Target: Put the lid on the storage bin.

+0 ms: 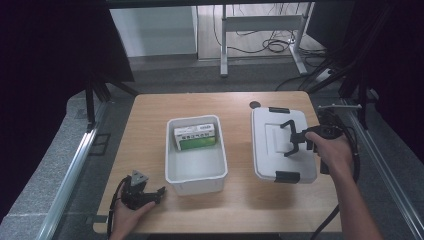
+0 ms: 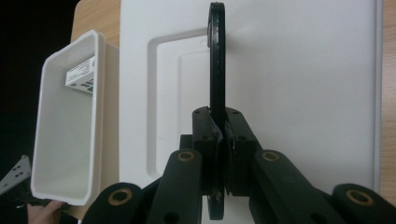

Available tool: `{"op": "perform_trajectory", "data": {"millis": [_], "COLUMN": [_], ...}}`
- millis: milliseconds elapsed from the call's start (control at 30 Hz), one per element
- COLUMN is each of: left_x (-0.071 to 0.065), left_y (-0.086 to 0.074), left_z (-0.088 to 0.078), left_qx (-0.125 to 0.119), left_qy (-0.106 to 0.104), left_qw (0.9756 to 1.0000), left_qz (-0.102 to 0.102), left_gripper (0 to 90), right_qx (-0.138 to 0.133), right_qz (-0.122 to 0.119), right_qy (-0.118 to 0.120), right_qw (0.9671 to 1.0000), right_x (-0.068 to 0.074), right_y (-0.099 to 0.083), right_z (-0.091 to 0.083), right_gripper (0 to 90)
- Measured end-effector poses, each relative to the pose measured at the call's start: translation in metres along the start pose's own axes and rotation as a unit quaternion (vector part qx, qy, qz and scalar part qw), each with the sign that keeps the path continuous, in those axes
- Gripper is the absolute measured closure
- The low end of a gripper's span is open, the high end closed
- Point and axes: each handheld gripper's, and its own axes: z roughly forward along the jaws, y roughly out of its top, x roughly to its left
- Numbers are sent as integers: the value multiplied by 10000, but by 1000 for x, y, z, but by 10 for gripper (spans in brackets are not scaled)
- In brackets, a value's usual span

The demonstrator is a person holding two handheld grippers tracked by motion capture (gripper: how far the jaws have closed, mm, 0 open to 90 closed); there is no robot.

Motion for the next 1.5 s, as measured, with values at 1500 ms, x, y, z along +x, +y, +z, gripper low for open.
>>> {"op": "perform_trajectory", "data": {"millis": [1500], "left_x": [0], "left_y": [0], "left_z": [0], "left_qx": [12], "left_qy": [-9], "left_qw": [10000], "left_qz": [7], "left_gripper": [126], "right_qx": [205], "right_qz": [-479], "right_qy": [515], "right_qw": [9973], "right_x": [90], "right_y": [-4], "right_z": [6], "right_gripper": [852]}}
